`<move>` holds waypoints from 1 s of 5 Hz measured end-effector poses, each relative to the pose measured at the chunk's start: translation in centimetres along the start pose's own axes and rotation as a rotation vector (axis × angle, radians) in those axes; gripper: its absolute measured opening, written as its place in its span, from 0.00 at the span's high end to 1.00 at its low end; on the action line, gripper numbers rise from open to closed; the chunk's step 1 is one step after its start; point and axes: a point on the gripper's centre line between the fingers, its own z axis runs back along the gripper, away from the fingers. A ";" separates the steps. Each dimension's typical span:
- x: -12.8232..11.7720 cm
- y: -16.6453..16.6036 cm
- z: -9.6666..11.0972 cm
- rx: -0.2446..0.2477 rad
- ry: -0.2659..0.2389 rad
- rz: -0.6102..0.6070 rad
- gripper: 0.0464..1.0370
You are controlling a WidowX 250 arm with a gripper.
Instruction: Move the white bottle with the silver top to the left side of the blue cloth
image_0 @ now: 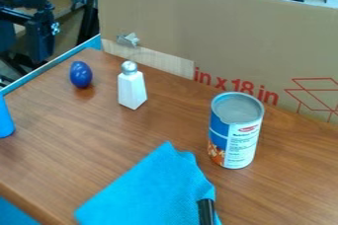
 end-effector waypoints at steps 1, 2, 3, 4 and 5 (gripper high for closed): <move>-0.1 0.0 -0.5 -0.005 0.019 0.001 0.04; 2.3 -0.9 -0.4 -0.012 -0.020 -0.024 0.04; 5.5 -2.3 -0.6 -0.017 -0.025 -0.094 0.04; 7.7 -2.3 -1.5 -0.022 -0.019 -0.120 0.04; 9.4 -2.6 -2.4 -0.021 -0.009 -0.141 0.04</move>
